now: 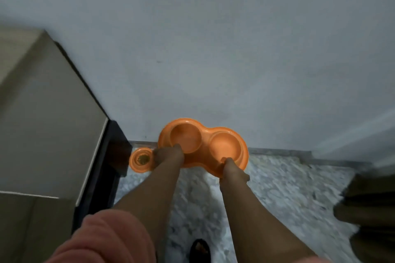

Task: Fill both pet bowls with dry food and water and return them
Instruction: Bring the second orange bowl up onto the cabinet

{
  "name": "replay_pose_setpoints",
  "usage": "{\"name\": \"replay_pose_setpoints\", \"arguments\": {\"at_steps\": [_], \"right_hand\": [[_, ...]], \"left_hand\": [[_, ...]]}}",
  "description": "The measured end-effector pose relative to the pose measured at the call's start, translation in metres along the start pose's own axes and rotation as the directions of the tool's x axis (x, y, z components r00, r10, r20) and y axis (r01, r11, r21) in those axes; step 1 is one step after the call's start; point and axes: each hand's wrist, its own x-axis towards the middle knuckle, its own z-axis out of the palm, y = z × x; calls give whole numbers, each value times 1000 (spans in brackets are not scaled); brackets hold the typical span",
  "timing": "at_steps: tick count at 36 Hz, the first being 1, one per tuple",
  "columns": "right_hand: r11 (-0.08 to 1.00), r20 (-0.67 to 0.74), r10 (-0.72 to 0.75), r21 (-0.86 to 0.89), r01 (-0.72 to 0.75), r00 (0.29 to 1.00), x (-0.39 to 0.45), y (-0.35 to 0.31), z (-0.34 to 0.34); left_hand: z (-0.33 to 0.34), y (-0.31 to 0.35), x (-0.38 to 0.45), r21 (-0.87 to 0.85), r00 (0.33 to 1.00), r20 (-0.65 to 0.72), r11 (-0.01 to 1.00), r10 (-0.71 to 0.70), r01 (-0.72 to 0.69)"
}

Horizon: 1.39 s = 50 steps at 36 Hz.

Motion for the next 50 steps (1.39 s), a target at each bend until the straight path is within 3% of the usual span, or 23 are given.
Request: {"name": "replay_pose_setpoints", "arguments": {"at_steps": [15,23,37,50], "right_hand": [[967,87,-245,89,237,966,-215,-9,-69],[941,169,-336,88,326,926,-274,26,-99],[924,334,-339,-57,378,879,-345,124,-105],[891,435,-372,-81,447,820,-437,223,-45]], "left_hand": [[-187,40,-166,-118,980,-22,973,196,-198],[-250,7,-214,-208,969,-62,947,239,-246],[-352,-95,-224,-294,968,-204,933,148,-205],[-492,-156,-193,-411,960,-254,885,117,-217]]}}
